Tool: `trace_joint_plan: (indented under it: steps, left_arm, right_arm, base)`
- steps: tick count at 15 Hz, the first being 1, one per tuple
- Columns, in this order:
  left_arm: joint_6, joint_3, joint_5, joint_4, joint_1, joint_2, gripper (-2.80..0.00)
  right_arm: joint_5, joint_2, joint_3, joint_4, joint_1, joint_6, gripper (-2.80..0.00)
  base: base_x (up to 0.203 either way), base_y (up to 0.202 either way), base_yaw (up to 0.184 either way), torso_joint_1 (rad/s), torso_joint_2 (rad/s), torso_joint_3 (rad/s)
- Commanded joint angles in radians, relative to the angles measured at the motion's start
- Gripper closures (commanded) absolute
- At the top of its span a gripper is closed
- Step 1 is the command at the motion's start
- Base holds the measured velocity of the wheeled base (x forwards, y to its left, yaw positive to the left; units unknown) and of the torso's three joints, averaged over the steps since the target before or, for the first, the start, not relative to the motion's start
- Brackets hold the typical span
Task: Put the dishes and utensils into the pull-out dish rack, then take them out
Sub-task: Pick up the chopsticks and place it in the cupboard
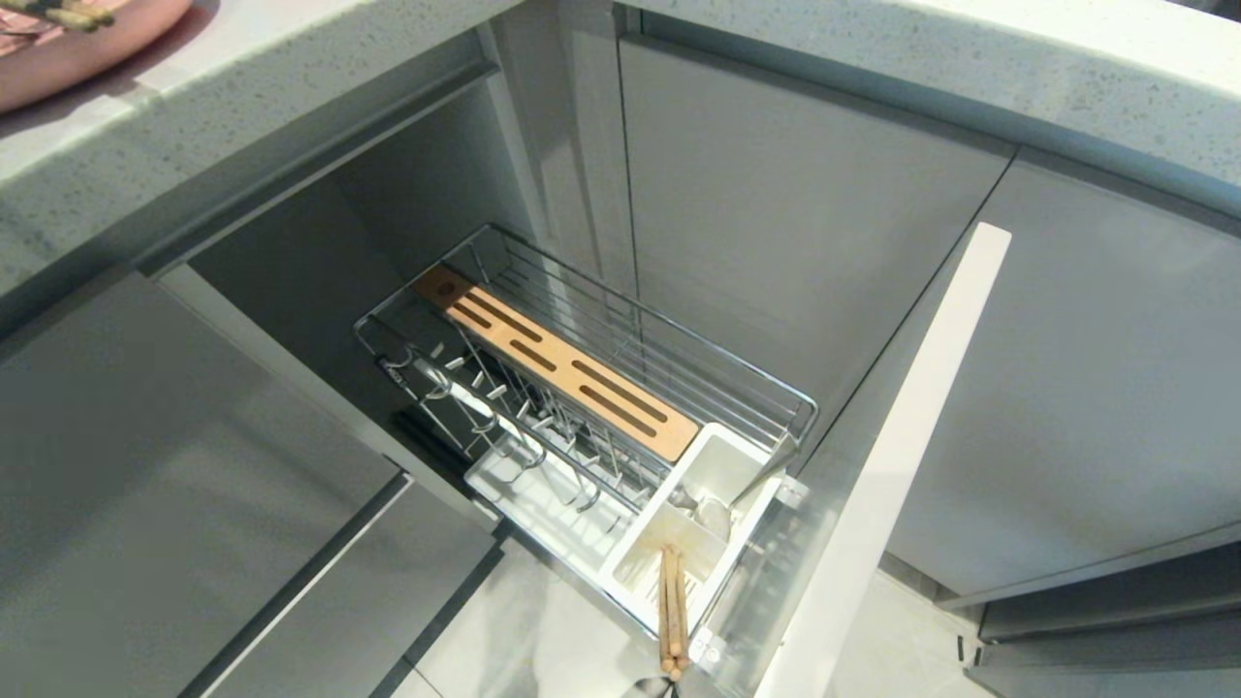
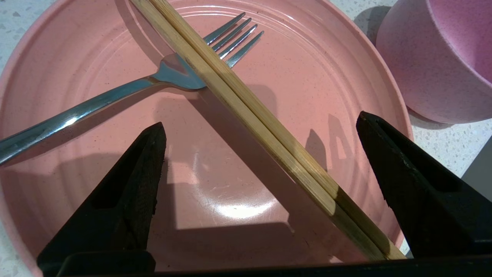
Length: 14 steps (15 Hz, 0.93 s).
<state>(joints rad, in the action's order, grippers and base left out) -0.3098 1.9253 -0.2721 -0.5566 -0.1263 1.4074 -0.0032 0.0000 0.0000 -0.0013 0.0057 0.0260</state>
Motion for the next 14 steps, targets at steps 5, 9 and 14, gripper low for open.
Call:
trace_joint_plan:
  steps: [5, 9, 14]
  left_arm:
    - [0.012, 0.000, -0.024, -0.005, -0.012, 0.022, -2.80]
    - [0.029, 0.000, -0.029, -0.005, -0.012, 0.025, -2.80]
    - [0.029, 0.000, -0.029, -0.016, -0.012, 0.025, 0.00]
  right_arm:
    - [0.000, 0.000, 0.001, 0.000, 0.000, 0.000, 0.00]
    - [0.000, 0.000, 0.002, 0.000, 0.001, 0.000, 0.00]
    - [0.000, 0.000, 0.000, 0.000, 0.002, 0.000, 0.00]
  base:
    - [0.000, 0.000, 0.000, 0.000, 0.00, 0.000]
    - [0.000, 0.000, 0.000, 0.000, 0.00, 0.000]
    - [0.000, 0.000, 0.000, 0.000, 0.00, 0.000]
